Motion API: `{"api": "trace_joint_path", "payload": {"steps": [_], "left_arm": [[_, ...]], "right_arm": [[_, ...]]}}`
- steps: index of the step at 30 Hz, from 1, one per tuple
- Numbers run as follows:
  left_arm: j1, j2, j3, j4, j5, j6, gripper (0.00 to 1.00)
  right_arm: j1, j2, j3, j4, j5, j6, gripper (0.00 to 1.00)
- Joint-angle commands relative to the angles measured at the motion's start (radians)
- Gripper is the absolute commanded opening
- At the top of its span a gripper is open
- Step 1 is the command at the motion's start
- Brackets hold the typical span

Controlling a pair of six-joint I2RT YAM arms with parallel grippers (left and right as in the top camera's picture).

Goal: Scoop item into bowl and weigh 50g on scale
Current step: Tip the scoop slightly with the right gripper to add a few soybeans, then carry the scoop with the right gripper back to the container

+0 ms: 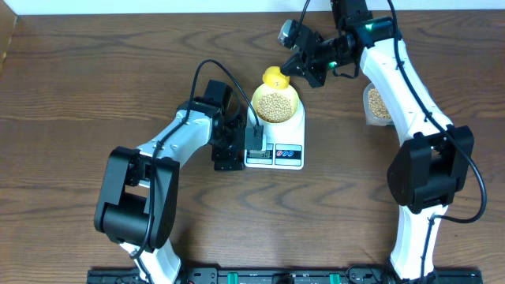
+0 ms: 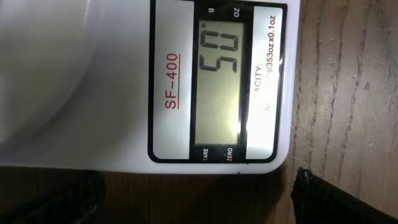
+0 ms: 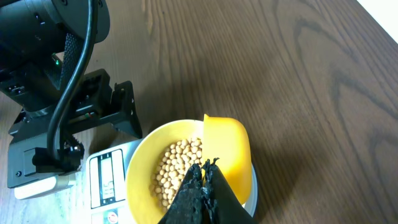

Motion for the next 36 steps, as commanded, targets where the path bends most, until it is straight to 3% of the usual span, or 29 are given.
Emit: {"api": "trace_joint_path", "payload": {"steps": [1,14,23,36], "left_arm": [[0.001,0.006,-0.013,-0.002,-0.002,-0.009,0.98],[0.001,0.006,-0.013,-0.002,-0.002,-0.009,0.98],[0.001,0.006,-0.013,-0.002,-0.002,-0.009,0.98],[0.001,0.006,-0.013,-0.002,-0.002,-0.009,0.98]], "right_arm": [[0.007,0.002,0.021,0.002,-0.007,0.008,0.01],[-0.009,0.002,0.021,0.017,-0.014,0.191,0.01],[-0.082,0.002,0.021,0.022,-0.296,0.274,0.01],[-0.365,0.002,0.022,-0.013,-0.266,0.772,0.01]]}}
